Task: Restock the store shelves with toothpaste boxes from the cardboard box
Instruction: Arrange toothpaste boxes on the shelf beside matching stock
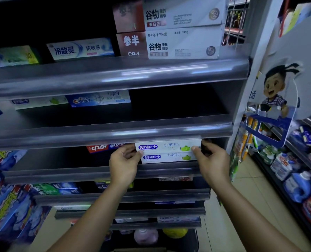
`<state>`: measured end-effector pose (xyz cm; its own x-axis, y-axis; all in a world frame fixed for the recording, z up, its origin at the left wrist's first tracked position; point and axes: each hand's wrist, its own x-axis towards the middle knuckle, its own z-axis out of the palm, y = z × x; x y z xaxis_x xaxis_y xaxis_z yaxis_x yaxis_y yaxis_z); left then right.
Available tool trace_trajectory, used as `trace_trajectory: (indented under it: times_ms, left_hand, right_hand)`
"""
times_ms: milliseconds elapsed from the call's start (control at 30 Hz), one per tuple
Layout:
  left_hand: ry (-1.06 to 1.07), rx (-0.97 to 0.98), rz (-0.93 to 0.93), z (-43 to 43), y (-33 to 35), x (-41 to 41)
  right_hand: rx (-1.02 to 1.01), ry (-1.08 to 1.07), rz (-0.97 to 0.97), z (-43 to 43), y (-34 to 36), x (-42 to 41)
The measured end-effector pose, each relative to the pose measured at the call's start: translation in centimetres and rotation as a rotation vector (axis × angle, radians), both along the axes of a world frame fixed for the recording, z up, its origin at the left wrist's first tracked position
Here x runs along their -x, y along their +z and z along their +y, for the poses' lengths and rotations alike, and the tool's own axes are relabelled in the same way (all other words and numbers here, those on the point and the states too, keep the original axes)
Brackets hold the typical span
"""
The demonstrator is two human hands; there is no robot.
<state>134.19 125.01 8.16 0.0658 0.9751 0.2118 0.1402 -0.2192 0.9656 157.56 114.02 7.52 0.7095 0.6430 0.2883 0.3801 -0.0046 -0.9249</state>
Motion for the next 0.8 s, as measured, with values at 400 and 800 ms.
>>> trace_trajectory:
  times_ms: [400, 800]
  left_hand:
    - [0.027, 0.003, 0.185, 1.2, -0.3, -0.3]
    - [-0.029, -0.044, 0.224, 1.7, -0.1, -0.2]
  right_hand:
    - [0.080, -0.044, 0.091, 1.3, -1.1, -0.7]
    - [0.157, -0.091, 0.011, 1.8, -0.5, -0.4]
